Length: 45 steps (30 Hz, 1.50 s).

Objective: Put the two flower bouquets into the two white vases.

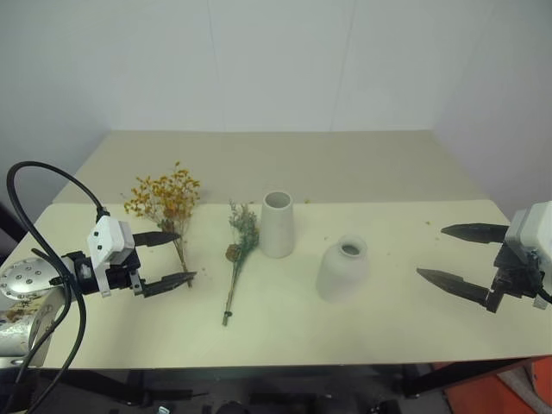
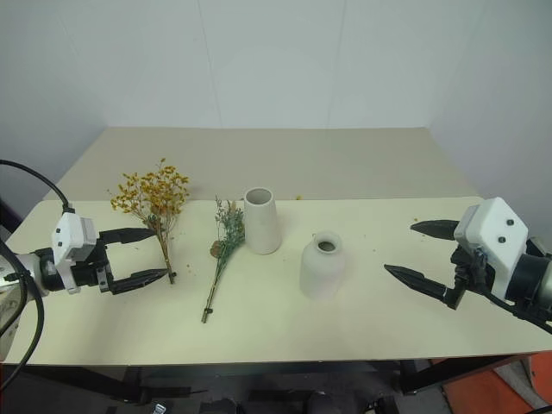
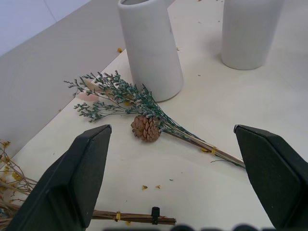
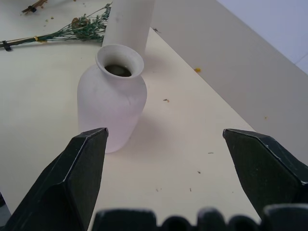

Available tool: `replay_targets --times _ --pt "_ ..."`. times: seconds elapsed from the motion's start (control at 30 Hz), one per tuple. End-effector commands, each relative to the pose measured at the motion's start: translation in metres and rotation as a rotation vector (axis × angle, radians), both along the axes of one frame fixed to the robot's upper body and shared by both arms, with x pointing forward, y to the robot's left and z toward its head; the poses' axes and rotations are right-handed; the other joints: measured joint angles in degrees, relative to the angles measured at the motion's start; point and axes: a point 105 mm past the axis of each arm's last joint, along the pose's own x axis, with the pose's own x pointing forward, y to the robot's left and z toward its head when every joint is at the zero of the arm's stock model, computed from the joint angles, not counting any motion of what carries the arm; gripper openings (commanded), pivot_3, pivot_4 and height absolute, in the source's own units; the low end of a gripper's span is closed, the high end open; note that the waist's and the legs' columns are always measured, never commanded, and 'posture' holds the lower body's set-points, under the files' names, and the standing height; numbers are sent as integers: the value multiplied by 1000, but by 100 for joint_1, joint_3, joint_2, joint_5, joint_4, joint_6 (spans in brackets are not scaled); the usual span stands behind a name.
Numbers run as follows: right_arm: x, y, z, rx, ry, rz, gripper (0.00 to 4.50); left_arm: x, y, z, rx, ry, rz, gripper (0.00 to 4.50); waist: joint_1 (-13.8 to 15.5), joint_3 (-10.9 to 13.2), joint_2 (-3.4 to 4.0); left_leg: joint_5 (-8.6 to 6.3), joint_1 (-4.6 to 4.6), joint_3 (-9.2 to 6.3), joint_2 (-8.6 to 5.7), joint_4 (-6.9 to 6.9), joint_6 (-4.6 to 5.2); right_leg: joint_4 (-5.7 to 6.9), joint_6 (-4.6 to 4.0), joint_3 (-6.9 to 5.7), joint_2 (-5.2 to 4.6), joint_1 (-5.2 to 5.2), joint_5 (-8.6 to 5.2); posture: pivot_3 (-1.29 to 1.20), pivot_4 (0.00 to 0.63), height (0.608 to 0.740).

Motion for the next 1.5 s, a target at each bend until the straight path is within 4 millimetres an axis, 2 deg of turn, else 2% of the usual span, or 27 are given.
replay_targets --times 0.03,0.4,0.63,0.83,0.93,1.0,1.07,1.2,1.33,1.5 --pt "-2 1 7 -15 -44 -1 4500 1 0 10 12 -46 -3 4473 0 0 0 0 0 0 0 0 0 0 0 0 0 0 0 0 150 740" --pt "0 2 7 -16 -44 4 4500 2 -1 9 11 -45 2 4473 0 0 0 0 0 0 0 0 0 0 0 0 0 0 0 0 150 740" --pt "1 2 6 -20 -42 8 4500 7 -15 3 6 -41 0 4473 1 0 0 0 0 -1 0 0 0 0 0 0 0 1 0 0 150 740" --pt "0 3 6 -21 -39 10 4500 17 -14 -7 46 9 105 4473 -2 0 0 0 1 -1 0 0 0 1 -2 0 0 1 1 0 150 740" --pt "0 1 5 -25 -36 6 4500 22 -30 -14 74 56 138 4473 9 0 -1 0 1 -2 -1 2 0 3 2 0 0 2 0 0 150 740" --pt "1 1 5 -22 -41 1 4500 19 -53 -25 124 119 160 4473 20 0 -1 0 -1 -3 -3 3 0 0 3 0 -1 4 1 0 150 740" --pt "1 2 5 -18 -45 0 4500 14 -64 -35 178 183 194 4473 19 0 -2 0 -6 -5 -4 3 0 -3 5 -1 -3 4 1 0 150 740" --pt "-1 3 2 -10 -46 -6 4500 8 -74 -48 212 319 356 4473 -10 1 -3 -1 -6 -6 -5 1 1 3 6 2 -1 1 1 0 150 740" --pt "0 5 -1 2 -44 -6 4500 16 -78 -51 159 437 520 4473 -2 0 -4 0 1 -11 -7 10 0 9 11 0 1 8 0 0 150 740" --pt "-3 10 4 16 -40 32 4500 29 -87 -54 138 475 612 4473 -13 0 -5 0 3 -12 -11 10 0 10 10 2 0 9 0 0 150 740"
